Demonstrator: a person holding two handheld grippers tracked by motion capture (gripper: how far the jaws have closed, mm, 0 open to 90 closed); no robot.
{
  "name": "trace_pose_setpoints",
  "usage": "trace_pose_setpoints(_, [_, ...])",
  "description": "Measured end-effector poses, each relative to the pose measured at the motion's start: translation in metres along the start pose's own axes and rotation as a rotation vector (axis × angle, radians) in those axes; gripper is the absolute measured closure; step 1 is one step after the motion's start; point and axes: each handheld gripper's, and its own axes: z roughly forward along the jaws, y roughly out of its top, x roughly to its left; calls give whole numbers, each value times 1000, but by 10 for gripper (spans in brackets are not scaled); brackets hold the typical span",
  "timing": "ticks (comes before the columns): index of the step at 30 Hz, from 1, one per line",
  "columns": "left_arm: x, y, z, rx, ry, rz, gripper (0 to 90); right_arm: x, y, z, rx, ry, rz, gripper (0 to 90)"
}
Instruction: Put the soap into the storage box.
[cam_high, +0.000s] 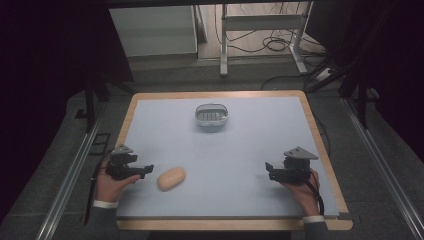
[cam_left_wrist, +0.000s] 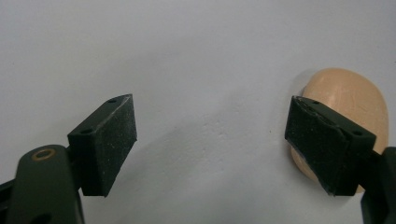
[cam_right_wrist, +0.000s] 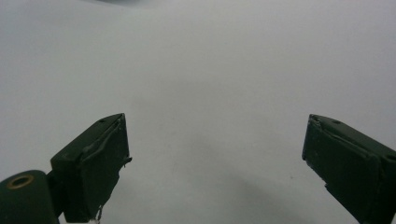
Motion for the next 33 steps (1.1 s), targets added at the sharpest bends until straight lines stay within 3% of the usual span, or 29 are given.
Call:
trace_pose_setpoints(10, [-2,-1,-2,4,3,9,171,-9,0,-12,-28,-7,41,75])
trace_pose_setpoints(19, [-2,-3,-11,-13,18,5,171,-6,0,-19,-47,12,56,75])
trace_pose_setpoints(25, [3,-3,-14,-16,28,-27,171,-13,-4,-17,-39,19,82,75])
trace_pose_setpoints(33, [2,-4,-16,-8,14,-29,191,-19,-8,-20,-42,-13,81,79])
